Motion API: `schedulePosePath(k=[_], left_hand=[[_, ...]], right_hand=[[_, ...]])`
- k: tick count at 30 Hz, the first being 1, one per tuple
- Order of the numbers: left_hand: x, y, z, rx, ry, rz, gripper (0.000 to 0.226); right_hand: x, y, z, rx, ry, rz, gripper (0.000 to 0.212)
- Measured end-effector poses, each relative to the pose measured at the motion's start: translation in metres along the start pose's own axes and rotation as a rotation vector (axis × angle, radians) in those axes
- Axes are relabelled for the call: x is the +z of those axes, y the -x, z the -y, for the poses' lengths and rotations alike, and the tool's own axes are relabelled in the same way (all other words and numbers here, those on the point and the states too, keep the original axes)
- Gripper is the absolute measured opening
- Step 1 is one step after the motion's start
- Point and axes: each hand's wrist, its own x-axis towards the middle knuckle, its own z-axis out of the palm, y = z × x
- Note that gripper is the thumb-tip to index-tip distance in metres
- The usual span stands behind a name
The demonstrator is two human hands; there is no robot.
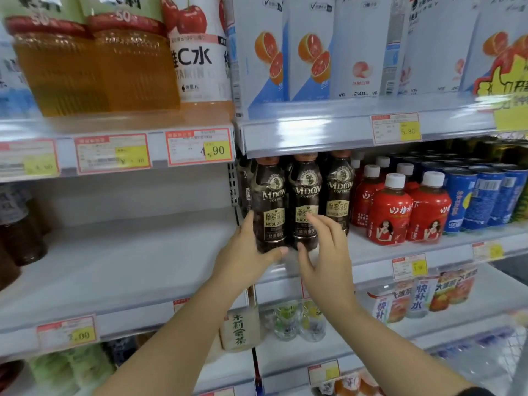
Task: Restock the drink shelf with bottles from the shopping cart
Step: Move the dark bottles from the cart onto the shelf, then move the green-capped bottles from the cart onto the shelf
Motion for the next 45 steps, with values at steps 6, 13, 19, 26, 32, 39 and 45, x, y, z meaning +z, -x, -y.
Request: schedulePosePath(k=[6, 13, 19, 26, 32, 39, 45], left_hand=[[-0.051, 0.111, 0.069, 0.310, -0.135, -0.245, 0.034], [-0.089, 0.289, 0.233, -0.239, -0.175, -0.289, 0.024], [-0.106, 0.438, 0.352, -0.954, -0.009, -0.326, 0.024], [-0.111, 0.543, 0.464, -1.454, 0.230, -0.455, 0.027], [-0.113, 0.556, 0.562, -1.581, 0.406, -0.722, 0.049], [-0.102, 0.533, 0.640, -1.537, 0.597, -0.837, 0.047], [-0.100, 0.516, 0.623, -1.516, 0.479, -0.916, 0.061]], right_hand=[[0.036, 0.079, 0.054, -0.261, -0.190, 0.322, 0.022], [0.159, 0.200, 0.139, -0.283, -0.264, 0.876, 0.018], [0.272, 0.321, 0.201, -0.296, -0.128, 1.343, 0.025], [0.374, 0.434, 0.217, -0.267, 0.180, 1.815, 0.053], [0.411, 0.487, 0.197, -0.364, 0.359, 1.826, 0.055], [0.423, 0.492, 0.190, -0.221, 0.290, 1.776, 0.048], [0.424, 0.489, 0.192, -0.135, 0.265, 1.805, 0.045]])
